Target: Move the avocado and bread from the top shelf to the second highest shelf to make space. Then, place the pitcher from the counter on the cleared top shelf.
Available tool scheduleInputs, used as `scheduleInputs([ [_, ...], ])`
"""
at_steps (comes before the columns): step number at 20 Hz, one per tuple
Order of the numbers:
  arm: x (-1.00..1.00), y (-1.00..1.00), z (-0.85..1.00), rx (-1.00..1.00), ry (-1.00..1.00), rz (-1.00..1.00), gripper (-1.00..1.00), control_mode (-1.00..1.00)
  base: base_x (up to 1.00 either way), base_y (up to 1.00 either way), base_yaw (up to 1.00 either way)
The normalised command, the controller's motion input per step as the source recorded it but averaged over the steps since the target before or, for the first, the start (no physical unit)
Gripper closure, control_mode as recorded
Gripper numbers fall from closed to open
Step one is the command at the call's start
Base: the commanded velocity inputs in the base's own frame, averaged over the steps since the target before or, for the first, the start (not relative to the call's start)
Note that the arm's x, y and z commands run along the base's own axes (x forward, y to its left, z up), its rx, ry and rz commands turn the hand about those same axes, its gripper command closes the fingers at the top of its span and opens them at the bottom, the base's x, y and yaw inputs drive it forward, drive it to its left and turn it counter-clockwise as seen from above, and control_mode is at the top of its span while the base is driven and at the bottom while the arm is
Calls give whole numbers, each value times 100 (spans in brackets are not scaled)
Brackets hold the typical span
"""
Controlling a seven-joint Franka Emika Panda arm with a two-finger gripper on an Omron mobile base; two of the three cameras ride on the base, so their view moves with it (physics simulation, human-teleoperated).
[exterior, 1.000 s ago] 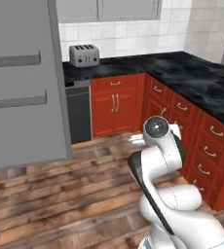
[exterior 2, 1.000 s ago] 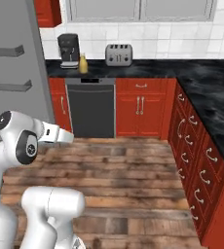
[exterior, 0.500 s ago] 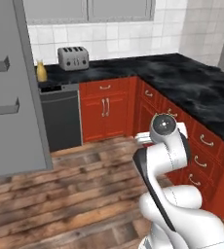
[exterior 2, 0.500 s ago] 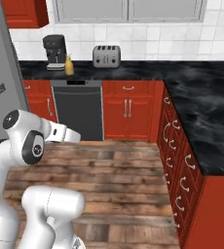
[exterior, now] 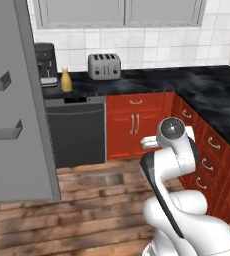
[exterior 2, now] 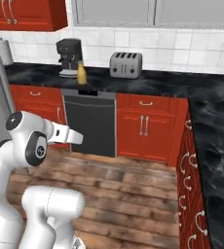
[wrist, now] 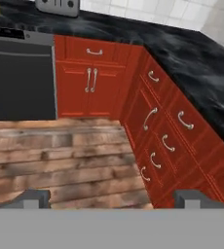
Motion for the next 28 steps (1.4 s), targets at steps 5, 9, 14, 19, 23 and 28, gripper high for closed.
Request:
scheduleInputs([
  [5,0,0,0,0,0,0,-100,100,100,0,26],
  [9,0,0,0,0,0,0,-100,100,100,0,24],
  [14,0,0,0,0,0,0,-100,100,100,0,31],
  [19,0,0,0,0,0,0,-100,100,100,0,33],
  [23,0,0,0,0,0,0,-100,100,100,6,33],
  [28,0,0,0,0,0,0,-100,100,100,26,30],
])
